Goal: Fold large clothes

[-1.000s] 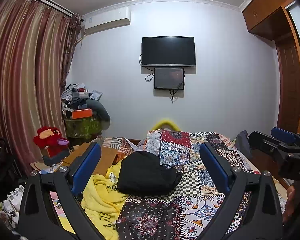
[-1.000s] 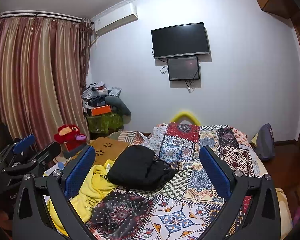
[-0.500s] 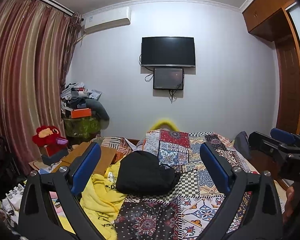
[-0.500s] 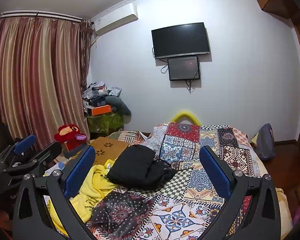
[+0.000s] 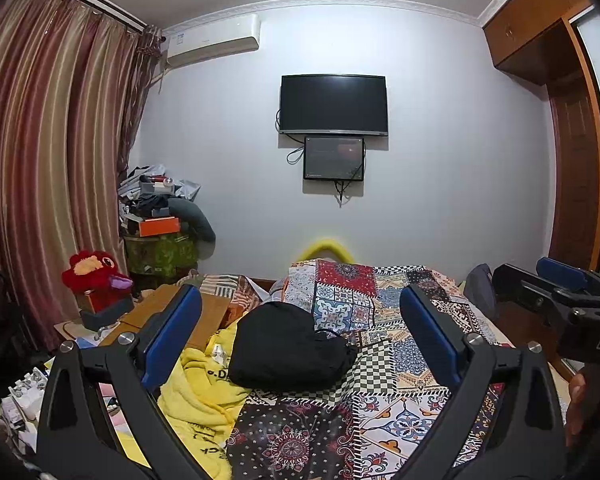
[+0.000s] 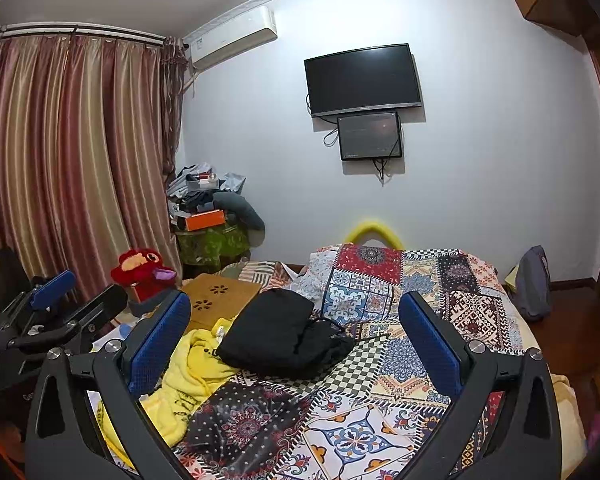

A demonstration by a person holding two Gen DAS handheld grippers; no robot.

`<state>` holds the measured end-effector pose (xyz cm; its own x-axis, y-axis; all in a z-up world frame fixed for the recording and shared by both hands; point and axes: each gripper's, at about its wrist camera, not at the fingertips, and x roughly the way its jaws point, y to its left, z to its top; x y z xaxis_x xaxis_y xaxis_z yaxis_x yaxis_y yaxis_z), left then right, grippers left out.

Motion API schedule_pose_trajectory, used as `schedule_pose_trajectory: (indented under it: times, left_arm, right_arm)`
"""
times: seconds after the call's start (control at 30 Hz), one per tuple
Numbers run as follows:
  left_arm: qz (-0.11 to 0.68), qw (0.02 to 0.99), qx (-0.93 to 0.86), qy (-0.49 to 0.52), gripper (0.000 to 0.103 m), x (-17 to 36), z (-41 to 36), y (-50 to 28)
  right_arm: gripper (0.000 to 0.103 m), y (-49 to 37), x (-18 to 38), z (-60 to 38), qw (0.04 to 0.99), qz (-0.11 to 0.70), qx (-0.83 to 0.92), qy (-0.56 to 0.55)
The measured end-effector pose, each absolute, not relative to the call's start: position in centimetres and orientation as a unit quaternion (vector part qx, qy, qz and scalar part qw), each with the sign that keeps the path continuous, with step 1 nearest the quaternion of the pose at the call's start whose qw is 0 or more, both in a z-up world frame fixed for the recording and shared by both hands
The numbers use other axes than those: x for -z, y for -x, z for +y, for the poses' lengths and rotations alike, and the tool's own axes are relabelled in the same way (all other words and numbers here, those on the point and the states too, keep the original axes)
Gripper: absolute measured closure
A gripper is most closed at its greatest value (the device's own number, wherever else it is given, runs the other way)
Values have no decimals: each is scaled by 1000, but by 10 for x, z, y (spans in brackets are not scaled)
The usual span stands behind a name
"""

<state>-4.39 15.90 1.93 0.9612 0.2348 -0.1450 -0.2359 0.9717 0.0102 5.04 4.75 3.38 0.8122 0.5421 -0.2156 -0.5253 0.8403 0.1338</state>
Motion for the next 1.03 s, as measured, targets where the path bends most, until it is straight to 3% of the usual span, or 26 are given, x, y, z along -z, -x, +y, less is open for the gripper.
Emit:
schedule_pose_trajectory:
  times: [1.03]
  left_arm:
    - [81,991,-108,12,3,-20,153,42]
  right_arm:
    - [0,-53,-35,44,952,123,-276,-38]
